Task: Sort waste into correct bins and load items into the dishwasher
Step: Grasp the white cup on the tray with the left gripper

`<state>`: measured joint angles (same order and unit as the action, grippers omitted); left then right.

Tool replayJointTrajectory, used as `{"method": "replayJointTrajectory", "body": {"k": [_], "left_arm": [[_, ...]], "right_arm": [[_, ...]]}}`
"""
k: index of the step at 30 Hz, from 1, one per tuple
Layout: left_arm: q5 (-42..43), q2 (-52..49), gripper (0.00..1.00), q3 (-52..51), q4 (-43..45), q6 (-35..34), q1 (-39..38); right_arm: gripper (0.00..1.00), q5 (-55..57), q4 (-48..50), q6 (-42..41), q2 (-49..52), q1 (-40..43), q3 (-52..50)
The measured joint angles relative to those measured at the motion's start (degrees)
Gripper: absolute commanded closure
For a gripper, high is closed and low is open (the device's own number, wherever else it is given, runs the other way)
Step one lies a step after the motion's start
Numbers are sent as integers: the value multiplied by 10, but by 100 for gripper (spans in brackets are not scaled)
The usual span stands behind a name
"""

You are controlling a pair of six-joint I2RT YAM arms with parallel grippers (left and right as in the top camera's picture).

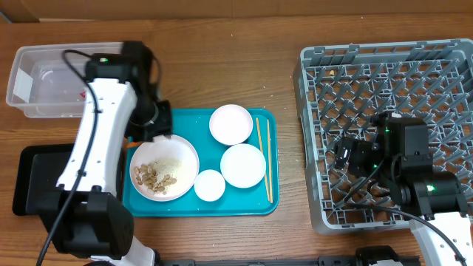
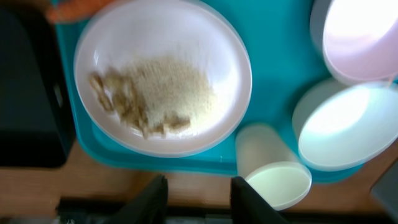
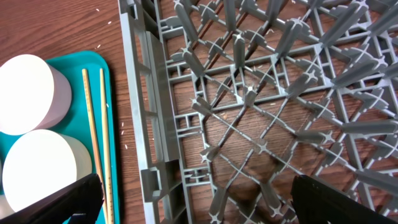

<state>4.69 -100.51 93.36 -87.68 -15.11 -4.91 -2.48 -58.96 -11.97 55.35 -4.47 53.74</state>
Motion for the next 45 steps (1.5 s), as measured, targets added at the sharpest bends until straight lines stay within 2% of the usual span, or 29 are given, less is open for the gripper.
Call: {"method": "replayJointTrajectory", "body": {"k": [4, 8, 9, 11, 16, 21, 30, 34, 37, 41, 45], "left_arm": [[-6, 0, 69, 0, -43, 0, -55], [-11, 9, 68, 0, -47, -15, -110], [-15, 17, 67, 0, -47, -24, -127], [-31, 40, 54, 0, -47, -45, -165], [-73, 93, 53, 0, -47, -99, -243], [-85, 95, 52, -34, -9, -118, -249], [-55, 91, 53, -226, 141, -113, -249], [-47, 91, 65, -273, 184, -111, -249], [-42, 91, 85, -297, 205, -107, -249], [-40, 91, 96, -304, 207, -104, -249], [-36, 91, 96, -304, 205, -102, -249]], "right_arm": [[0, 5, -2, 0, 0, 0, 0], [0, 8, -2, 0, 0, 0, 0], [0, 10, -2, 0, 0, 0, 0], [0, 11, -3, 0, 0, 0, 0], [0, 11, -3, 0, 0, 0, 0], [0, 12, -3, 0, 0, 0, 0], [0, 12, -5, 0, 0, 0, 0], [0, 12, -6, 0, 0, 0, 0], [0, 12, -7, 0, 0, 0, 0], [0, 13, -7, 0, 0, 0, 0], [0, 12, -7, 0, 1, 0, 0]]}}
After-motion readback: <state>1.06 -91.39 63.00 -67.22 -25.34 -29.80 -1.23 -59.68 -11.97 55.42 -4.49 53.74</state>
